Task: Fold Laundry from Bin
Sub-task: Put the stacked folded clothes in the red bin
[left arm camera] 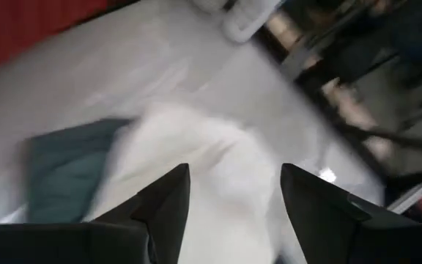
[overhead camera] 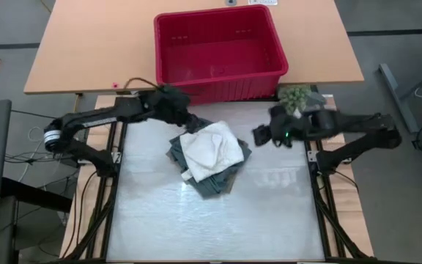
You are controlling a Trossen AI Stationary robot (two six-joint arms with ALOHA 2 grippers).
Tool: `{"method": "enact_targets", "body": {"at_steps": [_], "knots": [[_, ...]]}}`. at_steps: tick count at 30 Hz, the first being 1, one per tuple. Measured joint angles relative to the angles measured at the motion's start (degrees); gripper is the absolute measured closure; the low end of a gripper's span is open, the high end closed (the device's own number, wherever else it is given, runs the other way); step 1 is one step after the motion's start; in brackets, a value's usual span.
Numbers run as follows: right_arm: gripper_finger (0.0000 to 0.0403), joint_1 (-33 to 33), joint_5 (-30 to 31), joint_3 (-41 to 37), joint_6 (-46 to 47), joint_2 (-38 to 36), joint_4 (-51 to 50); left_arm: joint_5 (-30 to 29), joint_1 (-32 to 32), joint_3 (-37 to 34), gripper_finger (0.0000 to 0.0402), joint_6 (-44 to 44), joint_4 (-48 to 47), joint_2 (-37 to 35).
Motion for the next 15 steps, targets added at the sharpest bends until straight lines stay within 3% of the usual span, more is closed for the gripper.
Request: {"method": "enact_targets", "body": {"at_steps": [6,10,15], "knots": [[0.0148,8.0,2.9,-21.1,17.9,-2.0,23.9,4.5,9.1,0.3,0.019,4.9,-20.2,-3.9],[0.0148,16.3,12.0,-28.9,32.1,0.4,32.7,8.5,11.7,-2.5,0.0175,7.8,-20.3,-4.6],[0.0148,24.8,16.9,-32.1,50.2,5.9,33.1,13.6,14.6,-9.3,0.0154,8.7,-16.7,-4.6]]}}
